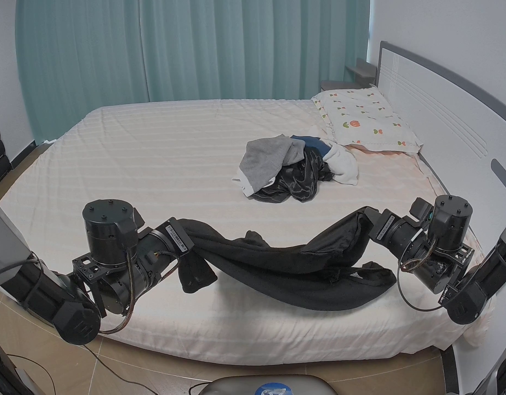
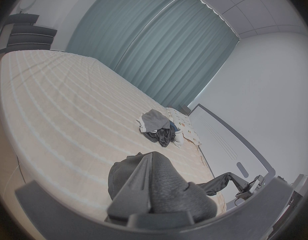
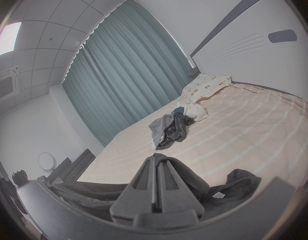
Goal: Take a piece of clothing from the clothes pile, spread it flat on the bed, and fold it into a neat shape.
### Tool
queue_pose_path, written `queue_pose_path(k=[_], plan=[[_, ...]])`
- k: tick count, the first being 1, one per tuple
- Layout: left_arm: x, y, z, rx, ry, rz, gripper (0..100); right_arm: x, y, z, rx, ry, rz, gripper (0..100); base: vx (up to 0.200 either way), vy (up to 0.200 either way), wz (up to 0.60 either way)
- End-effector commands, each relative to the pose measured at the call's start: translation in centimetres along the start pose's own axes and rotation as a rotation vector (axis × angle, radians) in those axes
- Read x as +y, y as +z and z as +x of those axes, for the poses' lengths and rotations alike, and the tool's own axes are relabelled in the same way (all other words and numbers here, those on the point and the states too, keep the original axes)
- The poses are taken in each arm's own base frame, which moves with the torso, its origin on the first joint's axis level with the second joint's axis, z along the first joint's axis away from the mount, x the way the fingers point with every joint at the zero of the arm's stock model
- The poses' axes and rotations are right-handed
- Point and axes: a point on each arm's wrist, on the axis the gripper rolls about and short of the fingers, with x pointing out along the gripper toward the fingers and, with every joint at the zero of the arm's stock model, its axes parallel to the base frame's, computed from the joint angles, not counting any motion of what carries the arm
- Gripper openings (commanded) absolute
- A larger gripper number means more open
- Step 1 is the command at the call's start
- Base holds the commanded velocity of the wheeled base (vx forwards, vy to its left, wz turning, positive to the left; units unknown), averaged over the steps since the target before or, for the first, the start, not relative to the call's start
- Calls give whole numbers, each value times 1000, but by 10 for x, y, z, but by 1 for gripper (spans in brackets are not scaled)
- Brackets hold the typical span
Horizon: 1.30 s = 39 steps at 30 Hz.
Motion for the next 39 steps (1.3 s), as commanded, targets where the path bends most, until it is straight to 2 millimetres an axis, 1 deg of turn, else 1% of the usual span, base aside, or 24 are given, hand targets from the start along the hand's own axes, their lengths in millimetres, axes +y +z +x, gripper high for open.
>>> queue_pose_path(k=[1,6,16,27,39], plan=[[-1,3,-2,-9,-7,-3,0,2,4,1,-21,11,9,0,0,200,0],[-2,5,-4,-17,-9,-4,0,6,12,-2,-74,41,22,0,0,200,0],[-2,7,-8,-16,-11,-2,0,9,15,-3,-96,62,31,0,0,200,0],[1,3,-9,-2,1,2,0,9,15,-4,-107,69,35,0,0,200,0],[-1,7,-13,-15,-8,-2,0,10,15,-4,-107,75,37,0,0,200,0]])
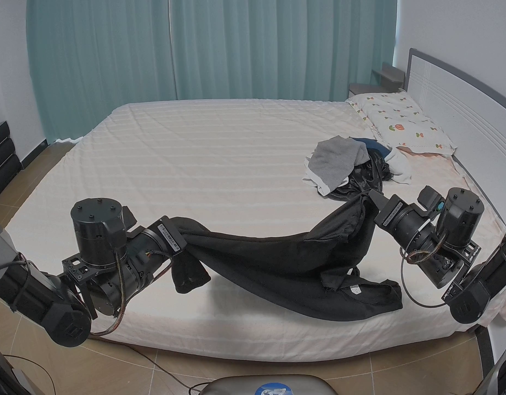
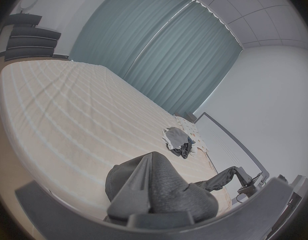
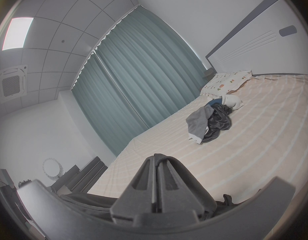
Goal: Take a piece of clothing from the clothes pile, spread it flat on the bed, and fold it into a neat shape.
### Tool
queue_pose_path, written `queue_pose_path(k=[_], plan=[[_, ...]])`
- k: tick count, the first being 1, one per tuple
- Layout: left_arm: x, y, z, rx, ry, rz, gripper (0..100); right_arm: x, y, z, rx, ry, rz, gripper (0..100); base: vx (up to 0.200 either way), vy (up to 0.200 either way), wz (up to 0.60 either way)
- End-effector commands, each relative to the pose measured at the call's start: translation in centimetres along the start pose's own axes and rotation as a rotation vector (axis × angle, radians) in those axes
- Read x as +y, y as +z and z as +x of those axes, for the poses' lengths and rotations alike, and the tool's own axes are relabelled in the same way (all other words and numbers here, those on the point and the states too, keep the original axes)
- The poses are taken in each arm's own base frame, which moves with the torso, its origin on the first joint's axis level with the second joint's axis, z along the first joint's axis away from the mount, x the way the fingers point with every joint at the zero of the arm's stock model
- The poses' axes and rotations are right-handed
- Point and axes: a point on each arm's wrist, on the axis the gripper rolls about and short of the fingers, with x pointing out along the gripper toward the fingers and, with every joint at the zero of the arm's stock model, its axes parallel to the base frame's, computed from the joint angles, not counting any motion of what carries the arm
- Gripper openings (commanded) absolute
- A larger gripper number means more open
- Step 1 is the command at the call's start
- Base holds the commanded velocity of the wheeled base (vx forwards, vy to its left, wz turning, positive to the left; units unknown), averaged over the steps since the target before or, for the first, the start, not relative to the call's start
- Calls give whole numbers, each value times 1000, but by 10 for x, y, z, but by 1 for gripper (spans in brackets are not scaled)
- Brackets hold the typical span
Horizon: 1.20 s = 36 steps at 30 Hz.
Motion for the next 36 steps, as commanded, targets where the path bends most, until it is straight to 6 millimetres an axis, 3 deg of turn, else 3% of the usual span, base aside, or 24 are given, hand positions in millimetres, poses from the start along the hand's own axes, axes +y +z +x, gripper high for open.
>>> queue_pose_path(k=[1,28,36], plan=[[0,1,-1,-2,-2,0,0,0,1,0,-2,2,1,0,0,200,0],[0,-1,-1,4,2,6,0,0,-1,-1,6,0,-1,0,0,200,0],[1,-5,-2,20,4,12,0,-1,-2,0,10,-1,-2,0,0,0,0]])
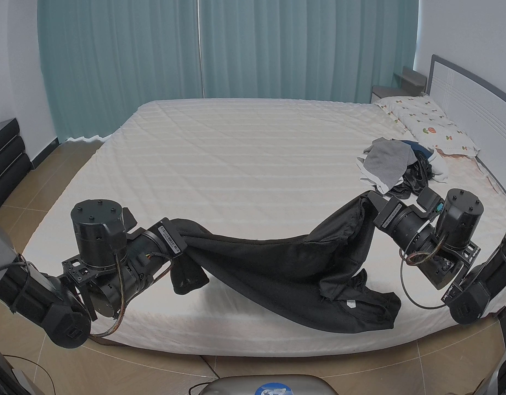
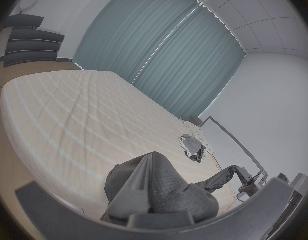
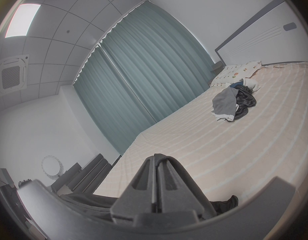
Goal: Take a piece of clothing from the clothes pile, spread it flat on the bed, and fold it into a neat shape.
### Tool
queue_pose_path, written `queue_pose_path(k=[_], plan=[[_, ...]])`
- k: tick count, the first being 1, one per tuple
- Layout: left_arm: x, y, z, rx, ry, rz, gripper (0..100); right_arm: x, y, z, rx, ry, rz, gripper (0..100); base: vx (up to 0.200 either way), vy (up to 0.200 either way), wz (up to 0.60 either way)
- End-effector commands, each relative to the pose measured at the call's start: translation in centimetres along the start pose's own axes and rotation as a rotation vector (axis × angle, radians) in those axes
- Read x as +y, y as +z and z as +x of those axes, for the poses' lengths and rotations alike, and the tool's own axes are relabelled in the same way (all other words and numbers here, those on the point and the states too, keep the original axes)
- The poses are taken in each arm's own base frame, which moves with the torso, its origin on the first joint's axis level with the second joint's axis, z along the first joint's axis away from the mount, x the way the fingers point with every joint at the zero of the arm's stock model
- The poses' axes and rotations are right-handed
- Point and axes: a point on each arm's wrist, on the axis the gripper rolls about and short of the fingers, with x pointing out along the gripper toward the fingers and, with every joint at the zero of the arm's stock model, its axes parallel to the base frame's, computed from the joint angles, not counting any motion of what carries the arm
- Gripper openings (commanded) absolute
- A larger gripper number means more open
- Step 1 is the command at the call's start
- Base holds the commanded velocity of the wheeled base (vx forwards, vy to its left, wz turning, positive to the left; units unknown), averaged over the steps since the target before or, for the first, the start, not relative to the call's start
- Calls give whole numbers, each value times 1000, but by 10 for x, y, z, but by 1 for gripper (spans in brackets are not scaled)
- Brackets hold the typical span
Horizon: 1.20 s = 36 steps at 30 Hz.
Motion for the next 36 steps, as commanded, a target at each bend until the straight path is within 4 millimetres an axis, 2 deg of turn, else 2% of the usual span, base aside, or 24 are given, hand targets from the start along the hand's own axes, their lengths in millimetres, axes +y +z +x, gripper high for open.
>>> queue_pose_path(k=[1,7,16,22,24,29,30,31,36], plan=[[1,-4,0,14,3,5,0,0,-1,0,3,-1,-1,0,0,0,0],[1,-5,0,18,3,7,0,-1,-2,-1,11,4,-3,0,0,0,0],[-1,-12,-4,44,-6,30,0,-1,-3,-4,21,5,-5,0,-200,0,0],[-5,-8,-9,33,-24,30,0,6,2,-12,15,31,-8,0,-200,0,0],[-10,0,-15,4,-49,20,0,14,15,-20,-28,64,-5,0,0,0,0],[-30,32,-38,-90,-134,-11,0,39,67,-49,-142,192,3,0,0,0,0],[-31,34,-39,-95,-137,-13,0,41,71,-51,-147,199,2,0,0,0,0],[-42,49,-44,-111,-148,-18,0,53,94,-61,-181,225,2,0,0,0,0],[-71,92,-68,-126,-158,-23,0,84,159,-90,-257,247,5,0,0,0,0]])
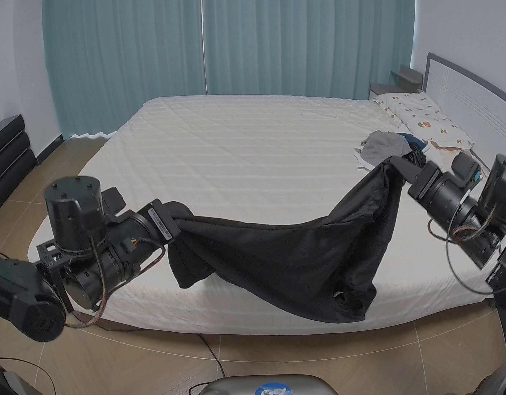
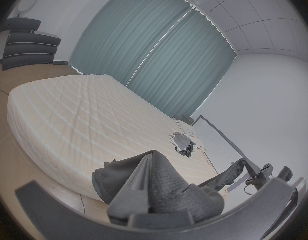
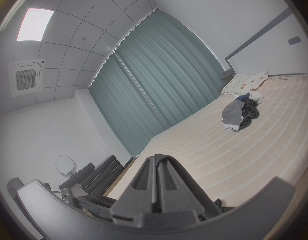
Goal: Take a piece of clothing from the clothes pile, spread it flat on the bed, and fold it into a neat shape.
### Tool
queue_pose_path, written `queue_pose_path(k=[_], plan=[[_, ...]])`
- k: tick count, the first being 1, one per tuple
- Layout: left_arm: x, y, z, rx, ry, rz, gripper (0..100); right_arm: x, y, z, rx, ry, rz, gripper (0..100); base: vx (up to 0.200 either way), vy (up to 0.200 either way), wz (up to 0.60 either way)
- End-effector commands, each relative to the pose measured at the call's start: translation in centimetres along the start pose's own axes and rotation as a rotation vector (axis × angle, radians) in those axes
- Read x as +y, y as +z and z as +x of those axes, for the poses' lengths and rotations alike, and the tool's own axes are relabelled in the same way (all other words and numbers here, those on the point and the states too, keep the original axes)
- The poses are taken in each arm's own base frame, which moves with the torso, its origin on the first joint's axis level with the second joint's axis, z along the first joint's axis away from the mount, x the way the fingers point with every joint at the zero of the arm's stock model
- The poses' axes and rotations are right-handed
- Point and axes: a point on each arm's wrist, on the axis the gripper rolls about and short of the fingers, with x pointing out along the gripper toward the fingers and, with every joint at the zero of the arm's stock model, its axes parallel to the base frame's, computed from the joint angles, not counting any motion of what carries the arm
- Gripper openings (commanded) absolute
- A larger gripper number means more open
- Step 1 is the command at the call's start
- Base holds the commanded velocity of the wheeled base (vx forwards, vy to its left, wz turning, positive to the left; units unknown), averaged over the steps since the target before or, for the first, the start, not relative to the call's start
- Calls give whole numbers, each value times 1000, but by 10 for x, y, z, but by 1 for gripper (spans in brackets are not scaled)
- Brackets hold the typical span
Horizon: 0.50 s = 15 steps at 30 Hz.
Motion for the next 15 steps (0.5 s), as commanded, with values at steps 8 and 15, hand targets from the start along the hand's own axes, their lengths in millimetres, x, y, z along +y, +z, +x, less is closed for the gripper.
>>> queue_pose_path(k=[8,15], plan=[[-70,107,-45,-164,-95,-50,0,71,176,-42,-364,90,-20,0,0,0,0],[-79,117,-26,-89,-18,-58,0,59,191,5,-292,-30,-42,0,0,0,0]])
